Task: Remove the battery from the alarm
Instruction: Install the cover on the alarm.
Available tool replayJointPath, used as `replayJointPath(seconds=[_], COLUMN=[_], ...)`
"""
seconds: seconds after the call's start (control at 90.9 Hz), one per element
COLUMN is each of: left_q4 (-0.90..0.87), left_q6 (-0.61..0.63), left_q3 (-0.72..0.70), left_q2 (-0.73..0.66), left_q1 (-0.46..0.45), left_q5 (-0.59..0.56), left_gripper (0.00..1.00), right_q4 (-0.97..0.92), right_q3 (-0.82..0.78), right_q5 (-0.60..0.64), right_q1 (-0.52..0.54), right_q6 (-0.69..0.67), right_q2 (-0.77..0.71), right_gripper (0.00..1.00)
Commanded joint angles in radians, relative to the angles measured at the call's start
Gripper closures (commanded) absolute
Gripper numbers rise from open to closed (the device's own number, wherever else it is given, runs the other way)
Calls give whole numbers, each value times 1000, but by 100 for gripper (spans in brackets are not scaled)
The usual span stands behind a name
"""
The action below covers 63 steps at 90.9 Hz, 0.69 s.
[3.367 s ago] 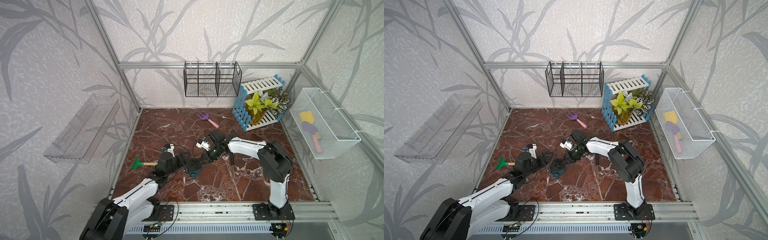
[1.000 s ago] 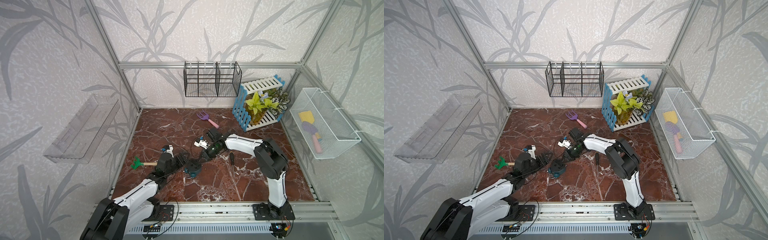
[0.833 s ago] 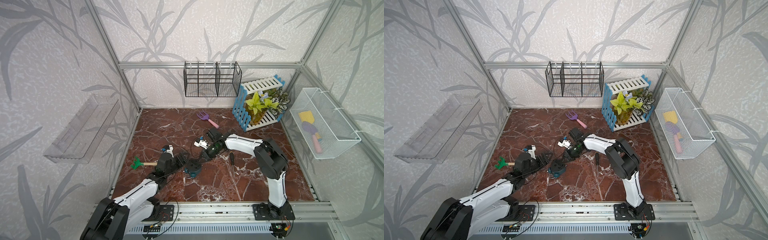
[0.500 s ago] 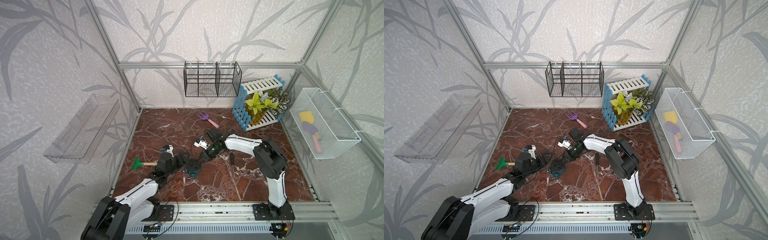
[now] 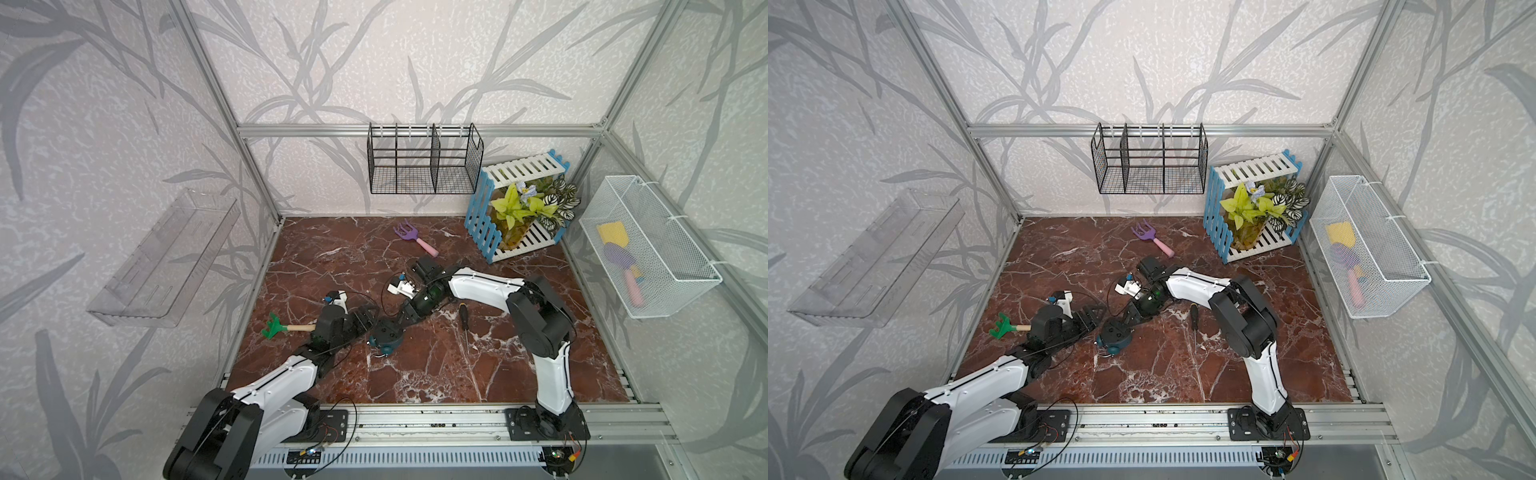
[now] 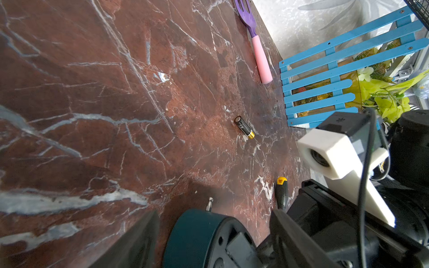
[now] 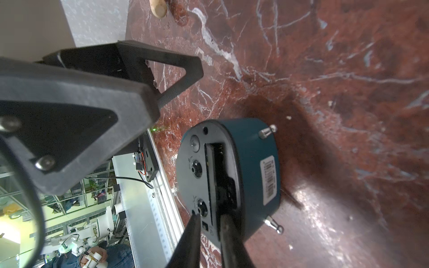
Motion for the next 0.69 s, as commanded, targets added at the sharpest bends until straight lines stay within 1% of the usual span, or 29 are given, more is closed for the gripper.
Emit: replayJointPath(seconds=[0.0, 0.363, 0.594, 0.682], left_q4=[27, 21, 11, 10], left_q6=[4, 6, 10, 12], left_q3=[22, 24, 23, 21], left_q2=[8, 4, -10, -16], left_q1=[7, 10, 13, 16], left_q5=[12, 6, -4, -10], left_gripper=[20, 21, 21, 21], right_q4=[-45, -63, -51, -29], right_q3=[32, 42, 33, 31], right_q5=[21, 42, 88, 107], right_q1=[-5, -5, -11, -11], right_q6=[-27, -38, -35, -16], right_q2=[9, -10, -48, -45], right_gripper=[77, 74, 72, 69])
